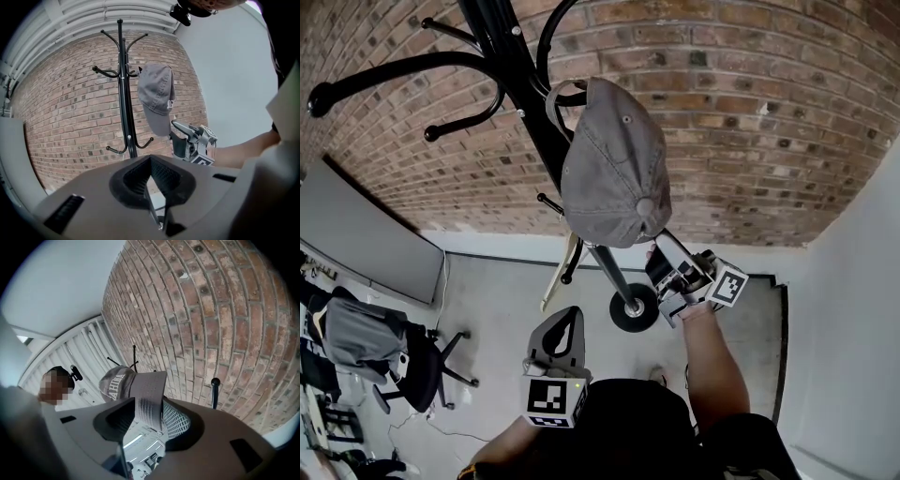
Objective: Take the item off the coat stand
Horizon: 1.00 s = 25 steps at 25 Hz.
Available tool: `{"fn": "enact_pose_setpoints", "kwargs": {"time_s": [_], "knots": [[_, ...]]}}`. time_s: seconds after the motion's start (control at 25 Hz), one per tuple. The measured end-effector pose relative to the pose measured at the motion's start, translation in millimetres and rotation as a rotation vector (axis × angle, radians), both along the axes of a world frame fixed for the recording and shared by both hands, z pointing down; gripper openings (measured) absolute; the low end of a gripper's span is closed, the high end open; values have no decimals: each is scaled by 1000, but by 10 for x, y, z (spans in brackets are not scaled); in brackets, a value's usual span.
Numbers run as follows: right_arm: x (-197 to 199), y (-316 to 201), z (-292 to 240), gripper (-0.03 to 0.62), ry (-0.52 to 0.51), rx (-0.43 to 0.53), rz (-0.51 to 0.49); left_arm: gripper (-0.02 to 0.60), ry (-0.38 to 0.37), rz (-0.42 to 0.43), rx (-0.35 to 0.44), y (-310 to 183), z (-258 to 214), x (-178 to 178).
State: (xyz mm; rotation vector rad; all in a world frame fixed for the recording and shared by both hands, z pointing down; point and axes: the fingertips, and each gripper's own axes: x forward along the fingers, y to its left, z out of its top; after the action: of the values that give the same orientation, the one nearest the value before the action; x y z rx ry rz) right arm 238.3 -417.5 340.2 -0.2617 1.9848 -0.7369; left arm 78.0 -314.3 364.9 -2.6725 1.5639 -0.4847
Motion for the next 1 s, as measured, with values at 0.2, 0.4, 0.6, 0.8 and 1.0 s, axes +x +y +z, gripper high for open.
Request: {"fn": "enact_pose_setpoints", "kwargs": {"time_s": [0.2,0.4,0.6,0.8,1.0], "knots": [[17,306,-48,181,-46,133,-66,25,-13,9,-4,26,38,24],[-51,441,-210,181,-29,221,-107,25,-21,21,-5,48,53,51],[-87,485,-388,178,5,257,-88,25,-13,30,6,84,25,46],[-107,619,-542,44,9,282,-57,25,10,32,17,82,-11,-14],[-124,780,-781,32,-2,317,-29,25,49,39,44,76,-103,-89]]}}
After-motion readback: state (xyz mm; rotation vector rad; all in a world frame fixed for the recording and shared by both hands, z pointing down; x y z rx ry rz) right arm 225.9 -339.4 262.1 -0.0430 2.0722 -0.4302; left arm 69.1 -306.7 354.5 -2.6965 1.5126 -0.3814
